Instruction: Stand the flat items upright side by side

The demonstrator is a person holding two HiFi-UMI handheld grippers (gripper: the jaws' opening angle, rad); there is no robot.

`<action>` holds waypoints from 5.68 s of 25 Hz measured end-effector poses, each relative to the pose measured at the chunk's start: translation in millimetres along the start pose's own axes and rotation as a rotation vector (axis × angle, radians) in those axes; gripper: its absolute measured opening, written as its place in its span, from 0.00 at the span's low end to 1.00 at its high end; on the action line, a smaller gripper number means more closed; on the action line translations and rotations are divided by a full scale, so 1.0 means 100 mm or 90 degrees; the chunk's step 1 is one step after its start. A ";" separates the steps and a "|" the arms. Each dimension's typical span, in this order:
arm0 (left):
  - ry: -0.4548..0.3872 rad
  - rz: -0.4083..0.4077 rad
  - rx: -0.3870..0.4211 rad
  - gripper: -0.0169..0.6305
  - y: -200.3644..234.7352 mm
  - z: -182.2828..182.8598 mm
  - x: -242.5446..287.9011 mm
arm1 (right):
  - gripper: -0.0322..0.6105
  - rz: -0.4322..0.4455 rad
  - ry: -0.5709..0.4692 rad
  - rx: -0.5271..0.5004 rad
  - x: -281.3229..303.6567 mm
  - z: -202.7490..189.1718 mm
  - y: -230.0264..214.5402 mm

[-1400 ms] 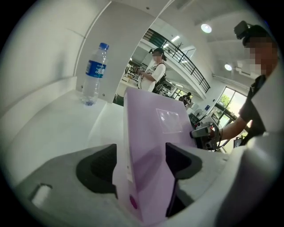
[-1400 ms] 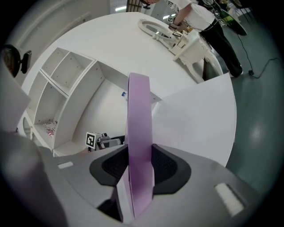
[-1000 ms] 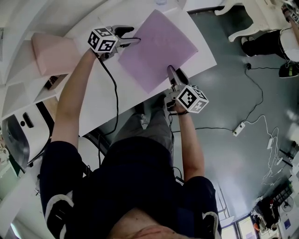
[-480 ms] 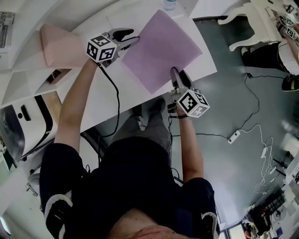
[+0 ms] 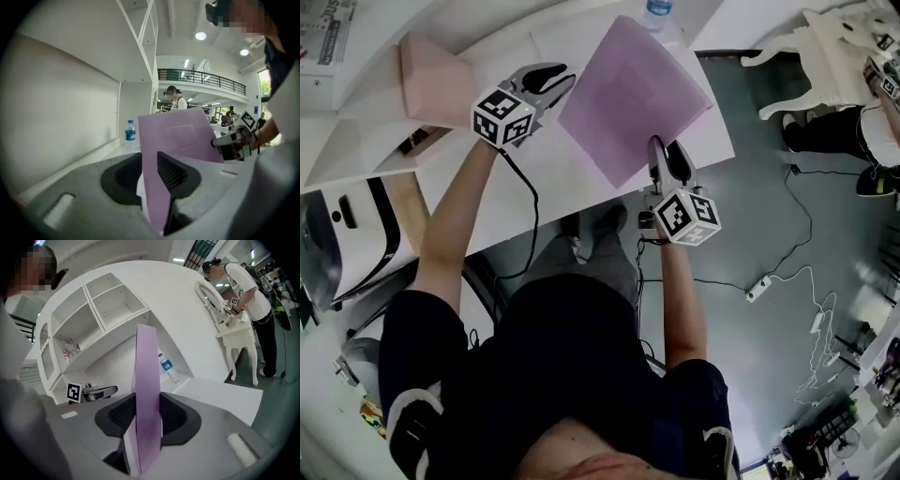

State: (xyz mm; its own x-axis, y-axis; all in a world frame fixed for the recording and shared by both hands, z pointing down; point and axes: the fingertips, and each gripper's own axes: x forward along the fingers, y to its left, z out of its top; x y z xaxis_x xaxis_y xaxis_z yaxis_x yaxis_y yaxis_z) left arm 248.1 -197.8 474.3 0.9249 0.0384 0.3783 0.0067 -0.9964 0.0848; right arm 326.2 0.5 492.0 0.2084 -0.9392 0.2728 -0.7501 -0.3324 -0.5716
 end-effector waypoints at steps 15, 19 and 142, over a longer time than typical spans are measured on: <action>-0.099 0.187 0.063 0.03 -0.09 0.43 -0.81 | 0.28 0.031 -0.031 -0.068 0.02 0.38 0.44; -0.114 0.229 0.064 0.03 -0.14 0.42 -1.03 | 0.28 0.045 -0.042 -0.115 0.06 0.45 0.61; -0.148 0.643 -0.079 0.03 0.00 -0.79 -4.17 | 0.35 0.260 0.055 -0.555 2.37 -1.76 3.14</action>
State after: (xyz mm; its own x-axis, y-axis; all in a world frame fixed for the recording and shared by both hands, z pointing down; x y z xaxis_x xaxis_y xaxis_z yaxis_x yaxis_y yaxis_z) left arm -167.4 -208.2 389.6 0.5286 -0.8372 0.1404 -0.8377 -0.5412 -0.0735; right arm 29.5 -311.8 513.6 -0.1927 -0.9474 0.2555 -0.9640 0.2314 0.1308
